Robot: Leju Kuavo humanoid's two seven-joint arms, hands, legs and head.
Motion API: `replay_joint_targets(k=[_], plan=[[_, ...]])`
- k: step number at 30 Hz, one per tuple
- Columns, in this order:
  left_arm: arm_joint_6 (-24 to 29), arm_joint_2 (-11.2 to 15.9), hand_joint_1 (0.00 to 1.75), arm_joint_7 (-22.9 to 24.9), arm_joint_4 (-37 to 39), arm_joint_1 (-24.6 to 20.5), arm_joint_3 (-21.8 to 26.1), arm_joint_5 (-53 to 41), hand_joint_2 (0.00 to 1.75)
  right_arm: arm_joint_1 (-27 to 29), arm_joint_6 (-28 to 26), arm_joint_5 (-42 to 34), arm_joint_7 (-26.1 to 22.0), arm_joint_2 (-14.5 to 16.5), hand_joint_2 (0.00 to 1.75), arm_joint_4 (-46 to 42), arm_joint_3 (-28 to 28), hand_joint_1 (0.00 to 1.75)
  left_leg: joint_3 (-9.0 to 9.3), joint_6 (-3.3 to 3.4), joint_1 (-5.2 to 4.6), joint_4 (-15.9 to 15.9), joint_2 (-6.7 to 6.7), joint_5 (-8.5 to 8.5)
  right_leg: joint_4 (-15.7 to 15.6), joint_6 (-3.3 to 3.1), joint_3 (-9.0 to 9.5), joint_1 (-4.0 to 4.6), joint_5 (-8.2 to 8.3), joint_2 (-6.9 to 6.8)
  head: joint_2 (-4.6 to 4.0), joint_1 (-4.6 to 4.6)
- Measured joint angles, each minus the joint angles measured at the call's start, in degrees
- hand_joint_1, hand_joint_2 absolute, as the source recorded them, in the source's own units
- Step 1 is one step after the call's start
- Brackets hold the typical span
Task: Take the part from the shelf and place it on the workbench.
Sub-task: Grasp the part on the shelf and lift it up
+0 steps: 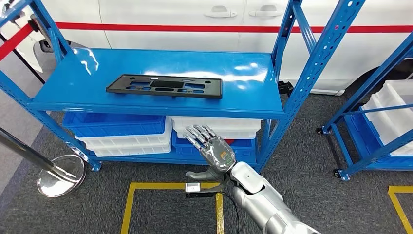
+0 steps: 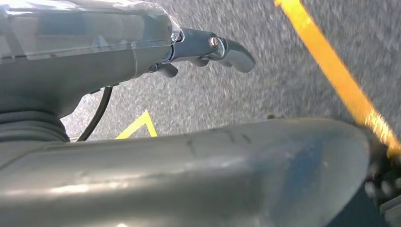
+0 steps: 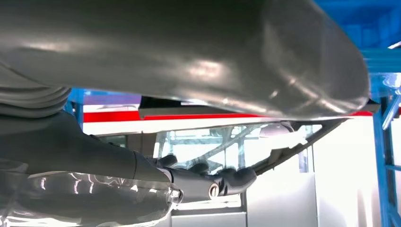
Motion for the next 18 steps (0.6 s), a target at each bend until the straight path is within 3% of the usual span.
replay_joint_targets(k=[3,5,8,9,10,11,13,15,18], plan=[[0.1,0.2,0.0,-0.1,0.0,-0.1,0.0,0.0,0.0,-0.5,0.1,0.8,0.4,0.0,0.0,-1.7,1.2,0.0,0.41,-1.09,-0.03,0.6,-0.13,-0.36,-0.8,-1.05,0.95,-0.09,0.39,0.05,0.0,0.08],[0.2,0.3,0.0,-0.2,0.0,-0.2,0.0,0.0,0.0,-1.1,0.5,1.5,0.5,0.1,0.0,-3.1,2.5,0.0,-0.7,-1.73,0.13,3.6,0.06,-2.22,-1.3,-1.64,2.02,-0.41,0.21,0.02,0.0,0.06],[0.2,0.4,0.0,-0.3,0.0,-0.3,0.0,0.0,0.0,-1.8,2.2,2.5,0.4,0.3,0.0,-5.1,4.6,0.0,-6.53,-2.77,0.73,13.8,0.31,-6.73,-1.3,-2.08,2.61,-0.38,-0.37,-0.02,0.0,0.05],[0.2,0.4,0.0,-0.4,0.0,-0.2,0.0,0.0,0.0,-1.8,2.8,2.8,0.4,0.3,0.0,-5.7,5.3,0.0,-7.96,-3.04,0.89,15.5,0.37,-6.93,-1.3,-2.09,2.75,-0.36,-0.6,-0.02,0.0,0.05],[0.2,0.5,0.0,-0.5,0.0,-0.2,0.0,0.0,0.0,-1.8,3.5,3.1,0.4,0.3,0.0,-6.3,6.0,0.0,-8.27,-3.18,1.01,14.9,0.45,-5.81,-1.2,-2.04,2.94,-0.37,-0.85,0.0,0.0,0.05],[0.2,0.6,0.0,-0.6,0.0,-0.2,0.0,0.1,0.0,-1.9,4.1,3.5,0.4,0.3,0.0,-7.1,6.9,0.0,-7.5,-3.24,1.11,12.1,0.53,-3.59,-1.1,-1.98,3.23,-0.38,-1.14,0.02,0.0,0.05],[0.0,0.7,0.0,-0.9,0.0,-0.2,0.0,0.2,0.0,-2.4,5.3,4.2,0.4,0.3,0.0,-8.5,8.9,0.0,-4.56,-2.95,1.11,4.1,0.71,0.91,-0.9,-1.7,3.86,-0.37,-1.69,0.03,0.0,0.05],[0.0,0.7,0.0,-0.9,0.0,-0.4,0.0,0.3,0.0,-3.0,6.4,4.7,0.4,0.4,0.0,-9.6,10.8,0.0,-2.97,-2.21,0.8,0.0,0.78,2.24,-0.8,-1.15,4.01,-0.3,-2.05,0.01,0.0,0.06],[-0.1,0.8,0.0,-0.9,0.0,-0.3,-0.1,0.3,0.0,-3.7,7.3,4.8,0.5,0.6,0.0,-10.8,12.9,0.0,-2.66,-1.04,0.8,-0.7,0.72,2.7,-0.7,-0.18,4.08,-0.14,-2.49,-0.09,0.0,0.06]])
